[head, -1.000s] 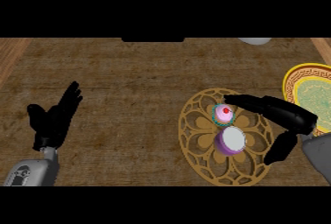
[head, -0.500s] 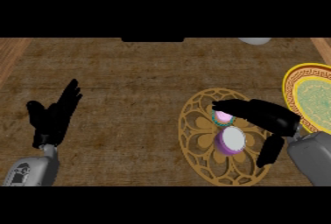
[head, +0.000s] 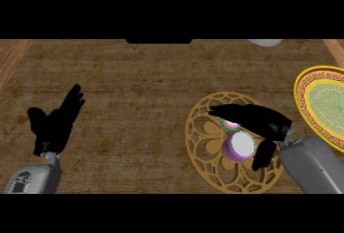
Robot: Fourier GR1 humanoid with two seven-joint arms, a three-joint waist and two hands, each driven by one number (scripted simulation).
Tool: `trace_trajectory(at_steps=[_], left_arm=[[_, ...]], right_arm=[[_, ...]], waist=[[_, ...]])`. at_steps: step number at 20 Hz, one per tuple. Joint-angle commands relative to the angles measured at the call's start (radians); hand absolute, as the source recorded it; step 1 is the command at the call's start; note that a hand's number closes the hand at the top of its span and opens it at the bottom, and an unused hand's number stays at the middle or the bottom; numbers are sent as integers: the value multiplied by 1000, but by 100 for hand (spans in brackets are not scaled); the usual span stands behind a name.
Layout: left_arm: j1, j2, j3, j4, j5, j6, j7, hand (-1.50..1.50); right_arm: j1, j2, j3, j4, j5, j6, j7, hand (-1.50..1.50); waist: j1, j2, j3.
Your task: Pick the can from the placemat and place it in the plate
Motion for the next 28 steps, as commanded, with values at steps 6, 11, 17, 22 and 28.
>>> trace_trajectory(at_steps=[6,11,17,22,28], left_arm=[[-30,-58,-15,9,-47,37,18,0],[30,-24,17,0,-9,-35,-21,0],[11,-24,30,-29,-16,-22,28,0],[7,4,58,-33,2,-39,31,0],[35,16,72,3,3,-59,-15,0]], right_arm=[[-3,56,62,109,175,-31,-79,-150],[1,3,63,60,178,22,-190,150],[58,33,29,-37,173,63,-174,150],[297,8,-19,-158,164,-40,-111,150],[538,-9,-100,-356,216,-265,-93,150]], waist=[[2,2,0],[3,1,0],[-3,-1,0],[-23,-4,0],[-29,-5,0]])
